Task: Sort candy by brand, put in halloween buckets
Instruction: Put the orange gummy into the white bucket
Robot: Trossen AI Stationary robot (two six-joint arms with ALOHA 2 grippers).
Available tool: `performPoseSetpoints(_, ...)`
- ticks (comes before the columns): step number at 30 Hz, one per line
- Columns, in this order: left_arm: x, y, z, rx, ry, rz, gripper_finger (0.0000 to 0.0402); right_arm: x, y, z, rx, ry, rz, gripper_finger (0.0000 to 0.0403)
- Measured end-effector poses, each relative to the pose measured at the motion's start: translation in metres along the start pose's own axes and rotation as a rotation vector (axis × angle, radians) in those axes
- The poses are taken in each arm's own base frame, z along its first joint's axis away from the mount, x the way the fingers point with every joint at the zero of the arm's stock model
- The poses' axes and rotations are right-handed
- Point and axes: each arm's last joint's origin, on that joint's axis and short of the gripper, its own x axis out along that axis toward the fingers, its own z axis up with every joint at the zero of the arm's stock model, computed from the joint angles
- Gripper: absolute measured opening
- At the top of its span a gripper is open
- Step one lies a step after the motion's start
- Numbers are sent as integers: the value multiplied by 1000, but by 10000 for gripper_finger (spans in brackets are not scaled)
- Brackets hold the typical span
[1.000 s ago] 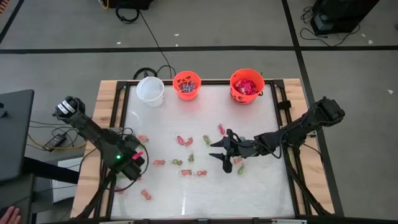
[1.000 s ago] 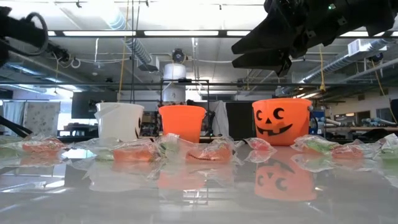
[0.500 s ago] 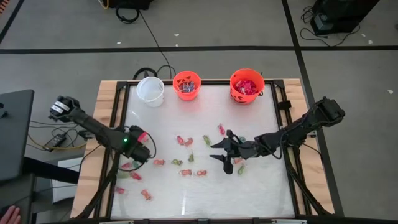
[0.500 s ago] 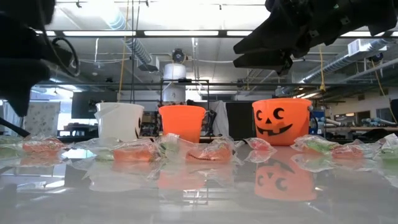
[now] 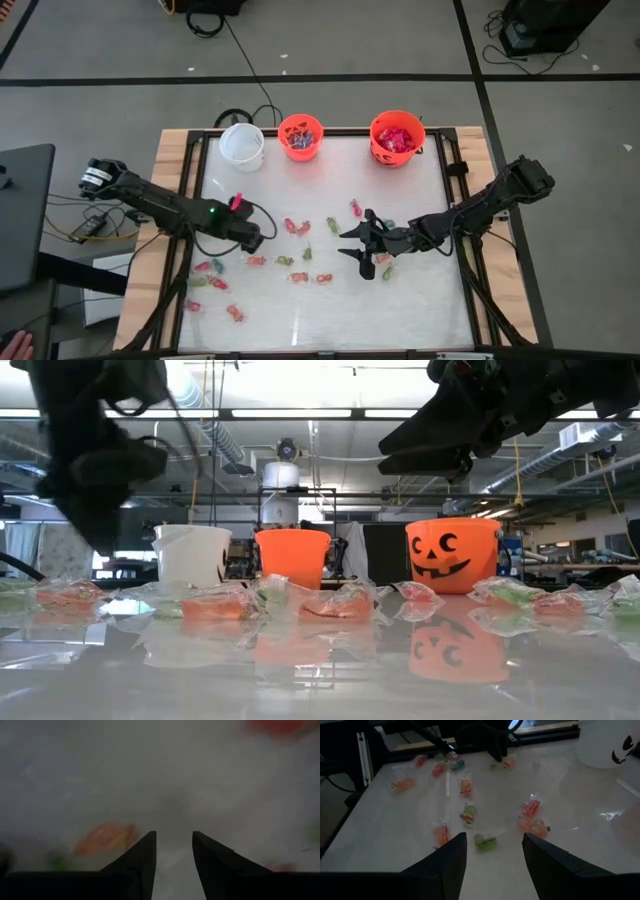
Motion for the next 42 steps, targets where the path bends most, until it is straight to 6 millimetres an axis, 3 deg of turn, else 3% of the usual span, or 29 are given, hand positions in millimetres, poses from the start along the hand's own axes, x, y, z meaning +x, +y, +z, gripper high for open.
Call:
performPoseSetpoints(7,8,-24,9,98,-139,-154,133,0,0,-1,-2,6,-2,205)
performPoseSetpoints(12,10,-25,12,50,-232,-103,133,0,1,-2,-7,17,0,205)
performPoseSetpoints(19,15,-2,5,-24,-254,122,133,0,0,-2,-8,21,-2,205)
performPoseSetpoints(28,56,37,-8,-230,-78,236,133,0,0,-2,-8,21,-2,205)
performPoseSetpoints(42,63,46,-10,-261,-100,277,133,0,0,-2,-10,21,-3,205)
